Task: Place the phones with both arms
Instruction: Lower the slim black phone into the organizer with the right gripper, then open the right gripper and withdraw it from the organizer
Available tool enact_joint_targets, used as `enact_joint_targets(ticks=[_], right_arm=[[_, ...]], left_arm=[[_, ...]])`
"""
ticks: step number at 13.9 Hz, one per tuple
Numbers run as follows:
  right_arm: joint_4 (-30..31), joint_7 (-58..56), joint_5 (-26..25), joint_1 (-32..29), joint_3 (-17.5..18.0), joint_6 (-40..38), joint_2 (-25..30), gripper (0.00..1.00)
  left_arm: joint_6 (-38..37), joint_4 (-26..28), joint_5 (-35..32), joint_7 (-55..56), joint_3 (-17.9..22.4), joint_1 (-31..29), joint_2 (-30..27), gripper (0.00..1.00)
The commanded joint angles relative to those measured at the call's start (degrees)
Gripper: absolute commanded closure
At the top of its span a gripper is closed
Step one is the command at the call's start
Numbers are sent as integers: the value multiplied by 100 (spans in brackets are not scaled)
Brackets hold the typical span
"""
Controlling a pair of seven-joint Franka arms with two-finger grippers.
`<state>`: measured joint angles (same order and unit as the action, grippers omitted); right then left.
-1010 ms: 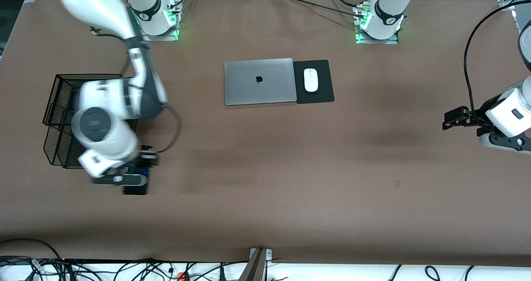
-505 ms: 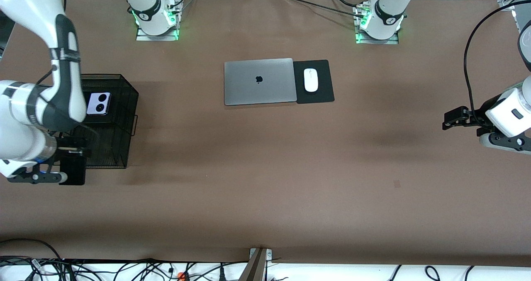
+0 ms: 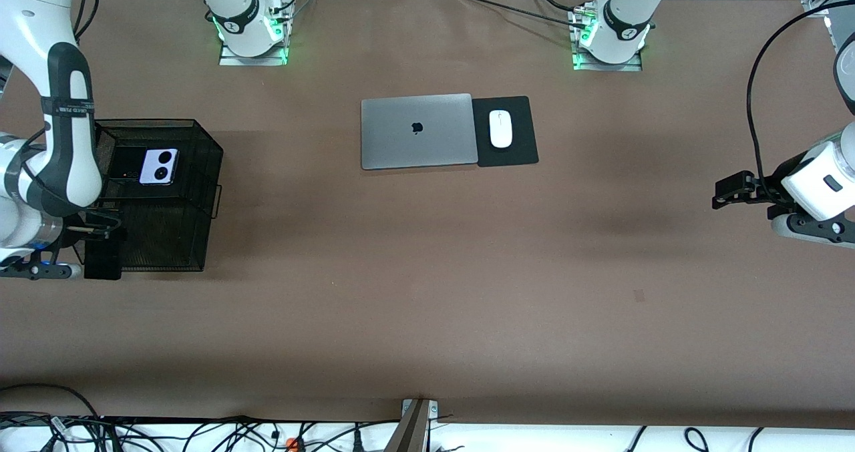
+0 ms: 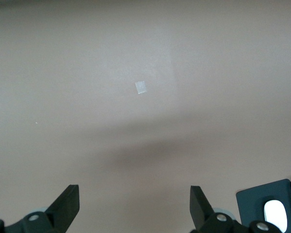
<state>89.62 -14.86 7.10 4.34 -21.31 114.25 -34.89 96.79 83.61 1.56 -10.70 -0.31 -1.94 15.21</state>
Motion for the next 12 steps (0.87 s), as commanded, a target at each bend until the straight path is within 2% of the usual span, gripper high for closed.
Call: enact_joint_targets(ticks=[1, 7, 9, 10, 11, 12], right_arm=[[337, -481, 572, -197, 74, 10, 132, 73], [582, -658, 652, -364, 74, -43, 105, 73], [592, -676, 652, -373, 74, -148, 88, 69], [601, -684, 653, -373, 74, -148, 53, 56], [610, -667, 653, -373, 74, -157, 44, 20], [627, -589, 653, -364, 74, -209, 52, 4]], left_arm=[[59, 112, -138, -37, -74, -44, -123, 0], [68, 112, -138, -37, -74, -44, -123, 0], [68, 112, -138, -37, -74, -35, -123, 0], [68, 112, -138, -37, -74, -26, -123, 0], [68, 112, -138, -37, -65, -26, -123, 0], [68, 112, -138, -37, -74, -17, -114, 0]])
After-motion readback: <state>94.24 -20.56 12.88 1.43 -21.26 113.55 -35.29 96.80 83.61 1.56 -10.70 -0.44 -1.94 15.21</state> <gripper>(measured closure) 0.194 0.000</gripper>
